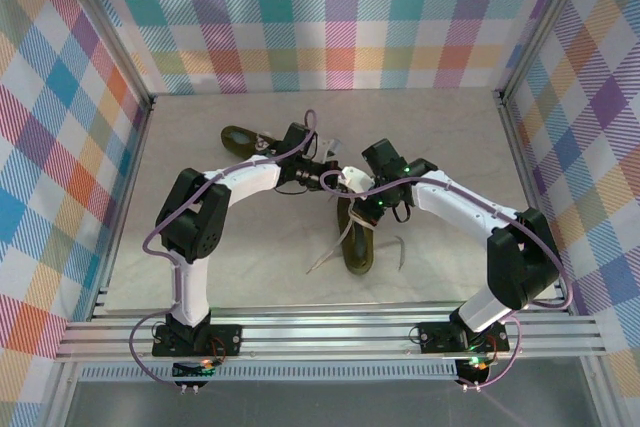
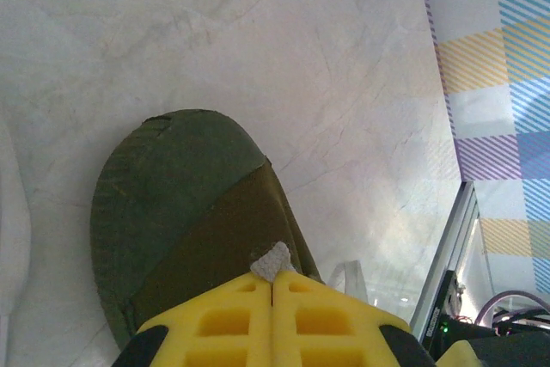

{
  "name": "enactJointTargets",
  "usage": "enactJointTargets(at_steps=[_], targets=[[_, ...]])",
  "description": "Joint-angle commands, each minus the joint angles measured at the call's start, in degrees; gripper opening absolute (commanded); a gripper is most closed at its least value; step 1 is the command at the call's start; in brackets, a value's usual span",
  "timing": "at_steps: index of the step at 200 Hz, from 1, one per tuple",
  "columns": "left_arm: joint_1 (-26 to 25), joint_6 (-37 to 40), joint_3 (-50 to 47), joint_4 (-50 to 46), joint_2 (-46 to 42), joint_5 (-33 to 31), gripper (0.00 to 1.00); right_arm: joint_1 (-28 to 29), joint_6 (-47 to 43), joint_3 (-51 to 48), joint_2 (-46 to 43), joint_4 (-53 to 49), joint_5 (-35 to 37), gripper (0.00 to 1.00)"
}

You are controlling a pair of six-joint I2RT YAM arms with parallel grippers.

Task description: Tie the shoes

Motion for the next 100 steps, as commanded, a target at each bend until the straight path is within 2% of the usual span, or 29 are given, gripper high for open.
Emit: enactJointTargets(at_steps=[1,32,54,70,100], targets=[[0.2,0.1,2.9,-0.4,0.6,1.2,0.00,-0.4,-0.3,2.9,0.4,-0.9,1.4,0.00],[0.2,0.1,2.5,-0.3,0.7,1.1,0.00,-0.3,-2.7,1.2,0.6,-2.6,-5.7,0.00],[0.2,0.0,1.8,0.3,0.8,1.2,0.00,-0.4,-1.9,-0.3,0.6,-1.7,-5.0,0.00],[0.2,-0.3,1.4,0.8,0.9,1.2,0.00,-0.4,-1.1,-0.3,0.4,-1.3,-4.4,0.09],[0.1,-0.5,1.3,1.0,1.0,1.3,0.00,-0.4,-0.8,0.4,1.1,-1.5,-4.5,0.17]])
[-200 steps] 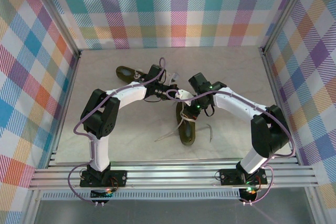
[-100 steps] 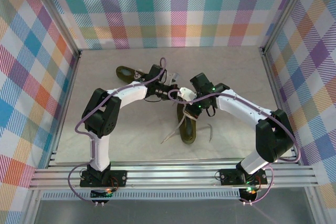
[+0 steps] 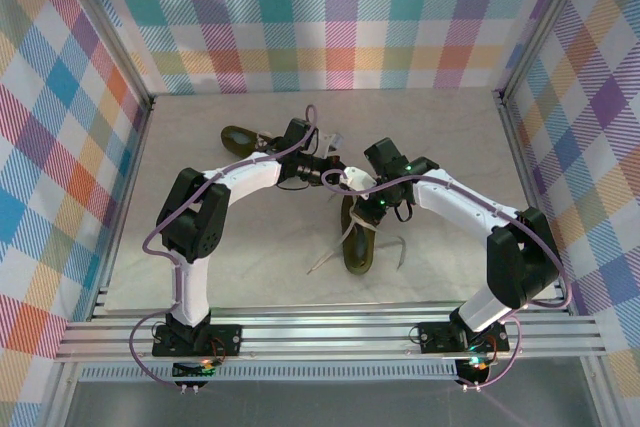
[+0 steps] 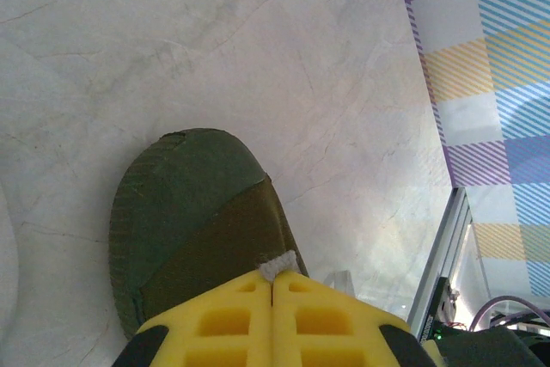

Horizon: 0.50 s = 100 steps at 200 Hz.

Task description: Tie the shoes

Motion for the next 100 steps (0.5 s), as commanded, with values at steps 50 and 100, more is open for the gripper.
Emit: enactJointTargets(at_steps=[50,100], targets=[[0.1,-0.4,-0.7,0.8,0.7,1.0,0.00,0.0,-0.3,0.5,2.5,-0.8,-3.1,0.23],[0.1,-0.5,-0.7,0.9,0.5,1.0,0.00,0.0,-0.4,0.7,3.1,-0.8,-3.2,0.16]])
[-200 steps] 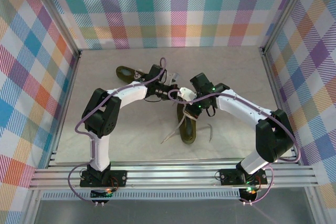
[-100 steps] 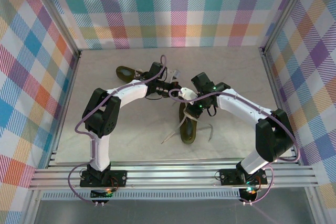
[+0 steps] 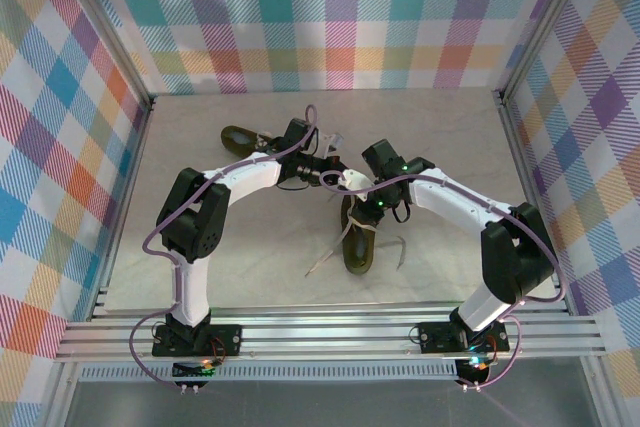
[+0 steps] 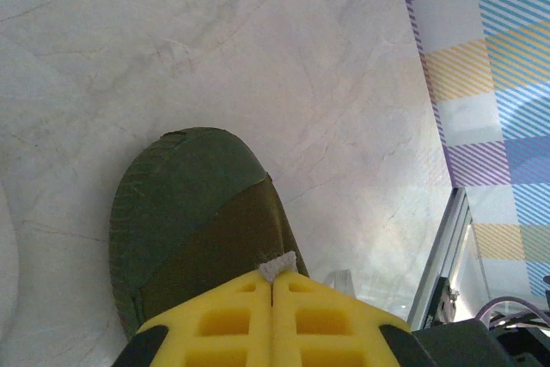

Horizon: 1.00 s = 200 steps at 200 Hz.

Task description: Tie the shoes

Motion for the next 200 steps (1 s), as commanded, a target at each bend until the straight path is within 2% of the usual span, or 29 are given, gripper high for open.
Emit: enactJointTargets(at_steps=[1,18,41,200], targets=[[0.1,-0.3,-0.6,0.9,0.5,1.0,0.00,0.0,-0.7,0.7,1.1,-0.8,-2.0,0.15],[0.1,-0.3,-0.5,0.8,0.5,0.9,0.00,0.1,-0.8,0.5,0.9,-1.0,-2.3,0.06],[0.1,-0.1,-0.5,0.4,0.5,0.7,0.00,0.0,-1.1,-0.3,-0.8,-0.8,-2.5,0.00],[0.1,0.0,-0.4,0.5,1.3,0.7,0.00,-0.6,2.7,-3.5,-9.0,4.2,-6.5,0.00]])
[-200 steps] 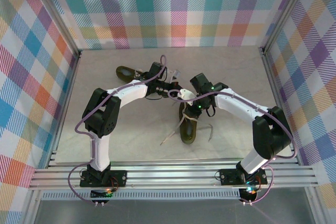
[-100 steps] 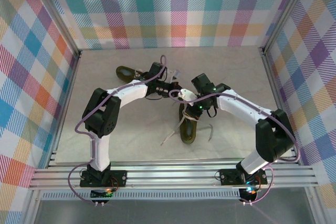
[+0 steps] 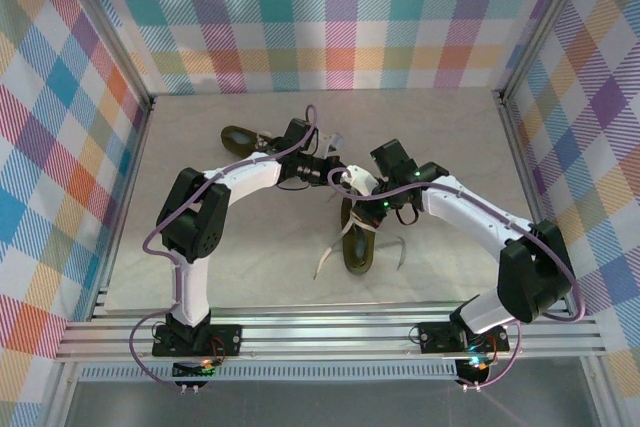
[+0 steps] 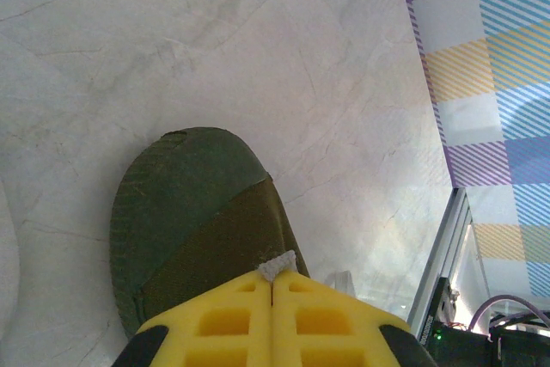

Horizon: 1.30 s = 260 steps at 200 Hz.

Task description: Tie the shoes

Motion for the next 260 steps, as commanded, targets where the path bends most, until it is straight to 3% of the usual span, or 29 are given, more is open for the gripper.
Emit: enactJointTargets(at_steps=[1,53,93,180,260], targets=[[0.1,0.1,-0.4,0.6,1.2,0.7,0.00,-0.4,0.8,-0.5,-1.8,1.1,-2.2,0.00],[0.1,0.1,-0.5,0.5,1.1,0.5,0.00,-0.4,0.7,-0.5,-3.5,0.6,-2.2,0.00],[0.1,0.0,-0.7,0.6,1.0,0.7,0.00,0.0,-1.4,-0.2,-2.7,-4.5,-6.2,0.00],[-0.5,0.6,-1.1,0.5,0.1,1.2,0.00,3.5,-0.7,-1.9,3.2,-6.5,-2.4,0.00],[-0.8,0.2,-2.0,0.8,-0.7,1.0,0.00,4.3,0.1,-1.1,7.7,-6.3,2.6,0.19]])
